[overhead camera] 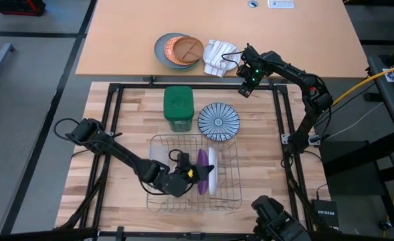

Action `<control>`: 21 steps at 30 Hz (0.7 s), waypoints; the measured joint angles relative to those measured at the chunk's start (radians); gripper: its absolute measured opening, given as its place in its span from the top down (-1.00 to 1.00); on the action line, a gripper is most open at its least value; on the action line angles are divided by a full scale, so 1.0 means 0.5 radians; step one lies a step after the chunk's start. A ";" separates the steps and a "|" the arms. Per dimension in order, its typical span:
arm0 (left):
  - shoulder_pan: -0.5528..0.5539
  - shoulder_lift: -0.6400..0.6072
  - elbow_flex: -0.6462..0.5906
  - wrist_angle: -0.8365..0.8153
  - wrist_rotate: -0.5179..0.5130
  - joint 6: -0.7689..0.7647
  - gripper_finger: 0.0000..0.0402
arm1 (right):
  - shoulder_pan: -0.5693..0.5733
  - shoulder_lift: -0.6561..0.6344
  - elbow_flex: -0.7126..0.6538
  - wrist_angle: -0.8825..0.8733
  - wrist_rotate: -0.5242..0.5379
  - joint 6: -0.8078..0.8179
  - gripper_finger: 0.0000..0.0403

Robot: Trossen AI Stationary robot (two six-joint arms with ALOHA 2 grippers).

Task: Sort dishes
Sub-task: Put the white plate into the dish rack

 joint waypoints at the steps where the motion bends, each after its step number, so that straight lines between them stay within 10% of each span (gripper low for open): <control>1: 0.015 0.000 0.000 -0.001 0.033 0.008 1.00 | 0.000 0.000 -0.001 0.000 0.001 0.000 0.47; 21: 0.145 0.009 0.000 -0.185 0.446 0.101 0.91 | 0.000 0.000 0.000 0.001 -0.007 0.000 0.47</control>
